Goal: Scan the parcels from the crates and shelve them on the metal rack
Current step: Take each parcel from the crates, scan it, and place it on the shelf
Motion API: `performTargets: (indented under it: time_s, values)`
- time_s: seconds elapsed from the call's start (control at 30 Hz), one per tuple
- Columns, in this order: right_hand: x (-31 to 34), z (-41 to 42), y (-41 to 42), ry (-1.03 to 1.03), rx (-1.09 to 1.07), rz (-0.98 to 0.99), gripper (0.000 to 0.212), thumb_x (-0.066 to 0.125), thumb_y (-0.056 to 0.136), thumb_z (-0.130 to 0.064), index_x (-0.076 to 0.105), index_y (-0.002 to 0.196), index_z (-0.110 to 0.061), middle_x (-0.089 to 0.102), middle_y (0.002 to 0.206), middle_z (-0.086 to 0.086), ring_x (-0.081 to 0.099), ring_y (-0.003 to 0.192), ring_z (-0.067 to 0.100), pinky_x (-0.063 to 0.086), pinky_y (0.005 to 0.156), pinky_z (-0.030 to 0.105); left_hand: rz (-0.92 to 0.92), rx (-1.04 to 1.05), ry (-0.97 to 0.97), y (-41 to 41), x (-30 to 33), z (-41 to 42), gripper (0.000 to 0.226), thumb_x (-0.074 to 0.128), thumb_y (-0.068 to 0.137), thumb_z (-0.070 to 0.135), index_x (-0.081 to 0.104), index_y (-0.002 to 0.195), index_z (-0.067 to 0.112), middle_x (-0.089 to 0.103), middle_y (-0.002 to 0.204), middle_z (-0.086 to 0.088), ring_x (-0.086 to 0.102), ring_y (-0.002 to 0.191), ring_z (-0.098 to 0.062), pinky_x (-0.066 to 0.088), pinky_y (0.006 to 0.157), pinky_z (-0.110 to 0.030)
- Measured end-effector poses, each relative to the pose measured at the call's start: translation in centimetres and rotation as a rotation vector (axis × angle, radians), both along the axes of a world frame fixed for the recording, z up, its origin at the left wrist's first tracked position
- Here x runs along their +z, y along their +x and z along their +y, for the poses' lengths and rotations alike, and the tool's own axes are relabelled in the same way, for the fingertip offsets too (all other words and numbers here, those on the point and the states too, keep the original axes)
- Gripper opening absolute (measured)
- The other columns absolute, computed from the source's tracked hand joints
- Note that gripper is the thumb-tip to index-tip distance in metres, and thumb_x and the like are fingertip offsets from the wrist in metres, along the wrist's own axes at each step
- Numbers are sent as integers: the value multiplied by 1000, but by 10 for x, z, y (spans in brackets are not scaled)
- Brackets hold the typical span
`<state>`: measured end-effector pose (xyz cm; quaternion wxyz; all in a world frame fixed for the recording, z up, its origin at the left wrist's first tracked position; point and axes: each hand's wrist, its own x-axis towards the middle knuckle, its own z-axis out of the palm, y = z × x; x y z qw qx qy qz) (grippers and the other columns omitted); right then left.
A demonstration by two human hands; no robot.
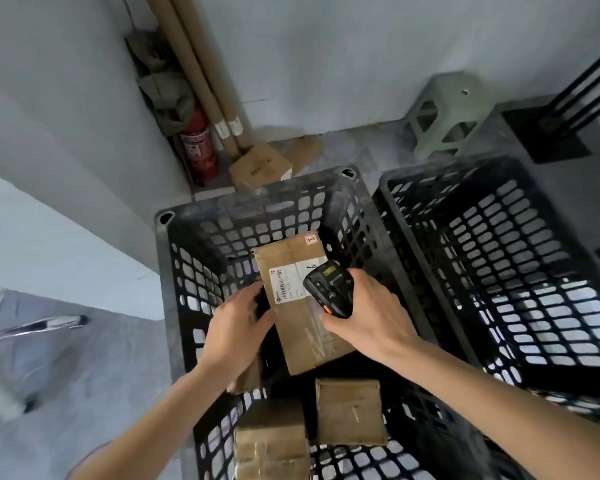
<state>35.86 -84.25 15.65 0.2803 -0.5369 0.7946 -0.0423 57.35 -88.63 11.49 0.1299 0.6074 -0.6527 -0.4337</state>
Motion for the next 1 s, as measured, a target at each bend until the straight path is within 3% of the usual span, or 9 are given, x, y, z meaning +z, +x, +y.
performTargets:
  time_s: [0.1, 0.2, 0.37, 0.5, 0.6, 0.7, 0.87, 1.0]
  values:
    - [-15, -4, -2, 23, -40, -13, 60, 73, 79, -60, 52, 123, -26, 65, 111, -6, 67, 94, 19, 45, 66, 28, -10, -15, 20, -7, -12, -2, 60, 69, 95, 28, 46, 150, 24, 61, 140, 1, 64, 119, -18, 50, 93, -25]
    - [-29, -7, -3, 22, -50, -28, 62, 74, 80, -58, 51, 126, -24, 64, 113, -4, 67, 99, 21, 45, 70, 28, -14, -18, 48, -11, -24, -5, 60, 68, 96, 24, 44, 151, 21, 61, 140, 0, 62, 123, -18, 46, 90, -19]
    - [-54, -8, -3, 39, -81, -41, 71, 73, 76, -63, 49, 129, -23, 62, 115, -1, 66, 102, 25, 57, 84, 40, -3, -19, 113, -15, -47, -5, 60, 67, 97, 22, 44, 152, 24, 62, 138, 3, 62, 120, -12, 52, 98, -28]
    - [-68, -10, -3, 64, -92, -35, 70, 74, 75, -62, 48, 128, -24, 63, 116, -1, 66, 103, 26, 57, 86, 44, -15, -12, 148, -21, -60, -5, 56, 68, 96, 24, 48, 148, 29, 64, 135, 7, 66, 114, -11, 57, 97, -42]
    - [-76, -12, -3, 86, -98, -21, 67, 76, 77, -59, 48, 125, -22, 65, 114, 1, 67, 101, 28, 58, 83, 43, -35, 21, 114, -26, -66, -8, 48, 67, 96, 22, 53, 141, 28, 68, 126, 9, 68, 109, -12, 60, 91, -39]
    - [-81, -16, -1, 99, -84, -18, 64, 77, 78, -55, 48, 124, -20, 65, 113, 1, 68, 98, 28, 58, 77, 40, -66, 70, 127, -28, -73, -13, 37, 65, 98, 23, 57, 134, 24, 68, 118, 10, 68, 99, -13, 55, 78, -26]
    - [-89, -26, 0, 102, -104, -33, 63, 78, 77, -55, 48, 118, -19, 66, 109, 3, 68, 93, 28, 60, 74, 42, -72, 45, 235, -36, -79, -15, 47, 61, 100, 20, 50, 145, 21, 68, 129, 1, 64, 93, -10, 49, 79, -21]
    - [-88, -26, -1, 109, -112, -59, 64, 79, 74, -53, 49, 120, -20, 67, 108, 2, 68, 93, 27, 60, 75, 41, -28, 127, 257, -33, -78, -16, 52, 60, 98, 20, 48, 148, 31, 67, 131, 7, 67, 97, -10, 57, 90, -32]
